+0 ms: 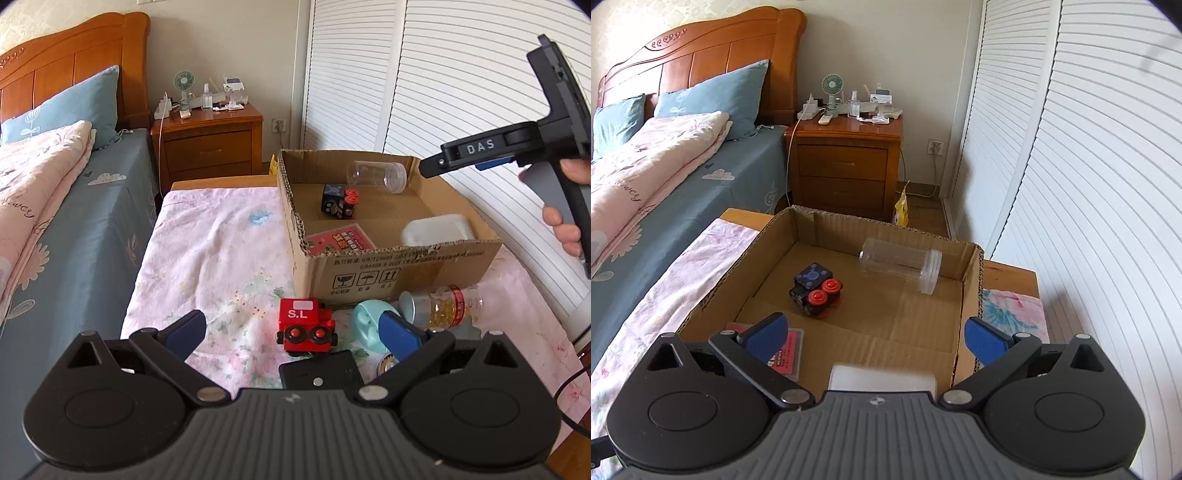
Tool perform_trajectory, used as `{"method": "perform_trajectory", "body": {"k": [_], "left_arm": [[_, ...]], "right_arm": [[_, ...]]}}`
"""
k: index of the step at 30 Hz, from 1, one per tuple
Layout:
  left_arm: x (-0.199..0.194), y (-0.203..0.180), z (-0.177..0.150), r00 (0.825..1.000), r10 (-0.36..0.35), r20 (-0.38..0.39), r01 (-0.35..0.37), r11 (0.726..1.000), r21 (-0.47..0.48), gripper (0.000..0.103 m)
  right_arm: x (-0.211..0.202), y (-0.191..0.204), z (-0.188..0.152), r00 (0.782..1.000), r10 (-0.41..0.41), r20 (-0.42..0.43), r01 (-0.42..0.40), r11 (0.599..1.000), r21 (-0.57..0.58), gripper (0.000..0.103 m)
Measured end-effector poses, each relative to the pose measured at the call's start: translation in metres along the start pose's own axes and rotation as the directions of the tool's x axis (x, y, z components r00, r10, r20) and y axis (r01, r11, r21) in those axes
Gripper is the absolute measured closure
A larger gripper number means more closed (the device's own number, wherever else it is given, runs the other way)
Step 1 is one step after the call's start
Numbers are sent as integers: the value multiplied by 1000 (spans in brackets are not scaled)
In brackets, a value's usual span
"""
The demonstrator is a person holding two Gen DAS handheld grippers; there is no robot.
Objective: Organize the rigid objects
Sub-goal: 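Lower the white container into the box and open the right gripper, then move the right tool toward the gray elephant toy while the left approaches the black pad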
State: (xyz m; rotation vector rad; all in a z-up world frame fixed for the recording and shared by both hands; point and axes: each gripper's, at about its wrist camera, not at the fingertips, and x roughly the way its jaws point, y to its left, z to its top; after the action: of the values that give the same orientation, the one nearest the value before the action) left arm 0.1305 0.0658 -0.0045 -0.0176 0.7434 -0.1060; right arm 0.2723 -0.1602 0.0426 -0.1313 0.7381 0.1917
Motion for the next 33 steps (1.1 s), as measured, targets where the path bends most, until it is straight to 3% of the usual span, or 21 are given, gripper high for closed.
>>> {"method": "perform_trajectory", "body": {"k": [17, 29, 33], "left_arm": [[-4, -16, -5, 999, 13, -35, -12, 1000, 29, 4], [-5, -12, -11, 998, 32, -52, -31, 999, 15, 4], [-5, -12, -13, 998, 33, -58, -32, 999, 14, 4]], "right_arm": [[-28, 6, -39, 999, 3, -36, -2, 1000, 11, 0], [-36, 42, -101, 990, 81, -118, -86, 995, -42, 0], [-29, 49, -117, 987, 71, -147, -79, 996, -48, 0]]}}
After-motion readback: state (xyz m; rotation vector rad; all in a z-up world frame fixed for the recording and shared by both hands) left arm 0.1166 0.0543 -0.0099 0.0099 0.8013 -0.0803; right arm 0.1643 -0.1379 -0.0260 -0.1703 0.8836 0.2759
